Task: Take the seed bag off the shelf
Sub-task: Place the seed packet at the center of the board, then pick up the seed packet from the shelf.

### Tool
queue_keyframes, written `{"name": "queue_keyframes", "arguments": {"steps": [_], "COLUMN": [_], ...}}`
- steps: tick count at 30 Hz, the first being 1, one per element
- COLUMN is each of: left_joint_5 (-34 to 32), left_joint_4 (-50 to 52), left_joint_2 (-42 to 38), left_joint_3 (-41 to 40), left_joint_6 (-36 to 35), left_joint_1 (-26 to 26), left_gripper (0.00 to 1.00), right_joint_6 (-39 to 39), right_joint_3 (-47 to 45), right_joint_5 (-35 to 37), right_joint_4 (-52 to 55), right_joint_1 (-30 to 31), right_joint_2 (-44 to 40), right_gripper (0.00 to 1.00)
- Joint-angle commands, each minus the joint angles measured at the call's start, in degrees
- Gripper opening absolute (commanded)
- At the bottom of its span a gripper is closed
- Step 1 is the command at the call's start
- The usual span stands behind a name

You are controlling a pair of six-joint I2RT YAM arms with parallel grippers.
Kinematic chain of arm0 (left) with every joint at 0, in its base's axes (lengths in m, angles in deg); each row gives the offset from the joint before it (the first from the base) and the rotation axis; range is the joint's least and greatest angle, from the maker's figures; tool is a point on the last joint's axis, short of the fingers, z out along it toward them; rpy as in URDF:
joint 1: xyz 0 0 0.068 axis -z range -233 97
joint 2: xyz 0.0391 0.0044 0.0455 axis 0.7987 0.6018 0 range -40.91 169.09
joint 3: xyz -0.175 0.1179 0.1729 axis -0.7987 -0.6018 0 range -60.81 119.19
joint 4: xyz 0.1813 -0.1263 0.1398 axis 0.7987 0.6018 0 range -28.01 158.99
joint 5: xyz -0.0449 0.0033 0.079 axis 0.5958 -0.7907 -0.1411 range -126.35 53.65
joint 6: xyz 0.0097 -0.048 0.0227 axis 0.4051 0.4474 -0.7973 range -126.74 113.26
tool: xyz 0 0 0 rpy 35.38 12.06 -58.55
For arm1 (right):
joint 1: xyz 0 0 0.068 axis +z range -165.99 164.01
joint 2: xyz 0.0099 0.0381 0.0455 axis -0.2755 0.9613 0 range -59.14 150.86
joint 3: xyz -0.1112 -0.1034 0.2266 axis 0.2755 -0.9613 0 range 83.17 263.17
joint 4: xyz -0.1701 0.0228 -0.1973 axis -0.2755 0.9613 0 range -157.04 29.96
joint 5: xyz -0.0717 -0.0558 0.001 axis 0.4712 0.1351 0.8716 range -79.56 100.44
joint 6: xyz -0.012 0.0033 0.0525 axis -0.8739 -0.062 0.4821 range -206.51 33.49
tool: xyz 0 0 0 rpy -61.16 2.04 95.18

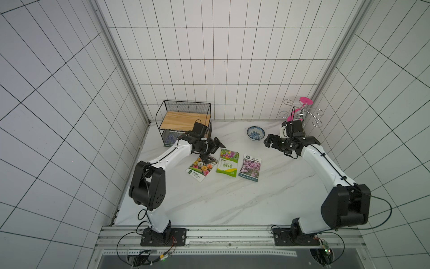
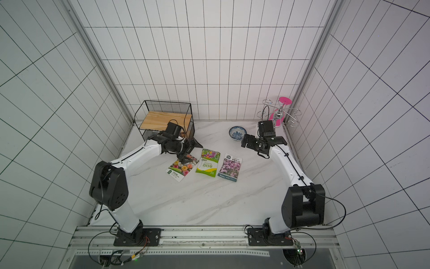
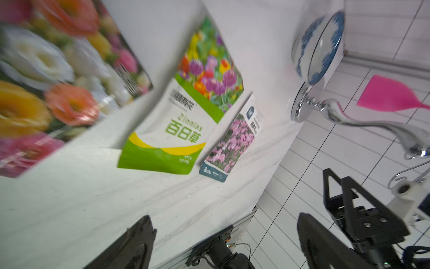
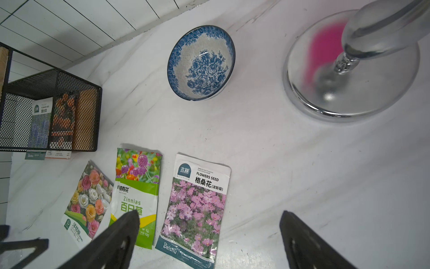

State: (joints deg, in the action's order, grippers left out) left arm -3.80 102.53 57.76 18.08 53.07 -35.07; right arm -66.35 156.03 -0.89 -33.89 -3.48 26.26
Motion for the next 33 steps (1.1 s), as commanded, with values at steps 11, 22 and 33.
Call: {"name": "queue_keyframes", "arguments": {"steps": [11,22,33], "left_joint_5": [-12.2,-21.7,-21.3], "left_joint_4": [4.2,-13.8,-22.6], "left_joint_2": [-0.8,1.3,13.2], "left_joint_3": [-4.6,-10.8,-5.1], "left_joint_6": [-14.0,-7.7,-4.3], "left_joint_1": [-20.3,-24.1,-24.9], "left_gripper": [0.97,0.95,0.90], "right_joint_6": [-2.3,-1.7,-2.0], "right_joint_3": [2.3,-1.2,-2.7], "right_joint_5": [-0.9,-1.9,-1.8], "right_joint_4": [-0.1,-1.2,-1.5], "right_joint_1": [0.8,0.8,0.8], "right_joint_2": [1.0,0.3,-0.6], "right_gripper": [0.99,0.99,0.99]}}
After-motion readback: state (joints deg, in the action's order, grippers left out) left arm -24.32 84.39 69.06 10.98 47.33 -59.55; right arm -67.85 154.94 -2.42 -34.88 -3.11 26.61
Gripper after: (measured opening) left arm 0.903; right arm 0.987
